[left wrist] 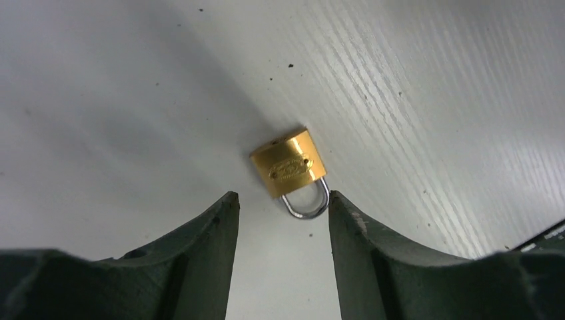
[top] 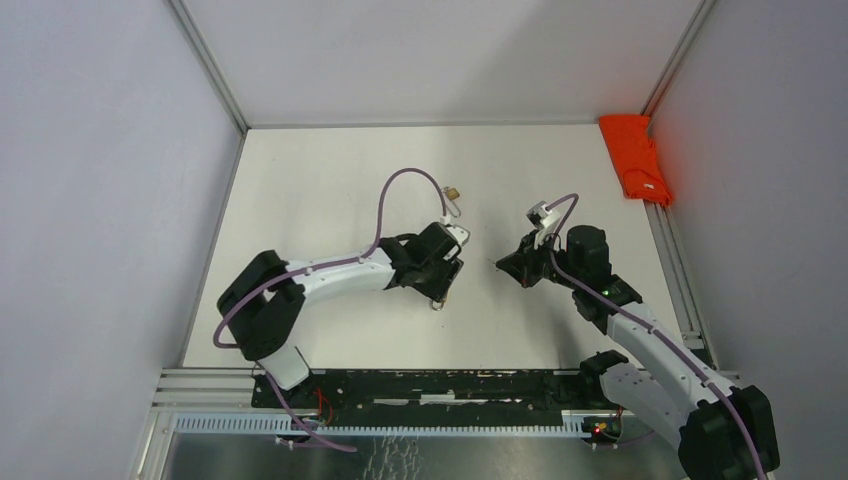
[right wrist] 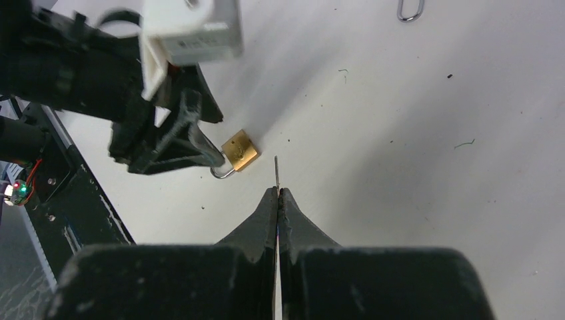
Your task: Unlock with the key
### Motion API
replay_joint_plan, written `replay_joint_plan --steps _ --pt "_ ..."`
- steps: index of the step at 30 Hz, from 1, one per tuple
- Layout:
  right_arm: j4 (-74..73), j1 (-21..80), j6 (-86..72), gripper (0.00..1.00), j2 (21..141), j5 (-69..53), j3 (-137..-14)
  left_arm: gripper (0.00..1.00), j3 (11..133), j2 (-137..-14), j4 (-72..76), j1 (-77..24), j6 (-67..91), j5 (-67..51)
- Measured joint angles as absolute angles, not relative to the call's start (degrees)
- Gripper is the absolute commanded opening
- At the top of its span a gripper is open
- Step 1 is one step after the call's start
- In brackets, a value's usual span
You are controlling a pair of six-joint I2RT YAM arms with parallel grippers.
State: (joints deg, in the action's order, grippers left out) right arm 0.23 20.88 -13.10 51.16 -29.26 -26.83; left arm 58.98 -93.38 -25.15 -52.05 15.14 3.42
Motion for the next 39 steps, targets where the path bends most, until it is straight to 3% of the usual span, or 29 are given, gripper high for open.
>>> replay_joint_plan --steps 6,16,23,30,39 --pt "-0.3 20.9 -12.6 0.0 50.7 -29.2 -27.2 0.57 59.5 -100.4 -23.0 -54.4 16.5 5.2" --pt "-1.0 20.9 -12.1 0.0 50.0 -29.2 -28.0 0.56 60.8 -102.1 -20.8 -55.3 17.1 9.0" --pt "-1.0 20.9 -12.1 0.0 49.9 -29.3 -28.1 0.38 61.1 -102.6 -20.4 -55.4 17.1 9.5" --pt "-0.8 20.9 -12.2 0.0 50.2 -29.4 -28.1 0.49 60.6 -102.4 -19.9 -55.7 17.1 9.5" --pt "-0.5 20.9 -12.3 0.0 50.6 -29.4 -28.8 0.5 60.6 -102.3 -20.0 -55.8 17.1 9.5"
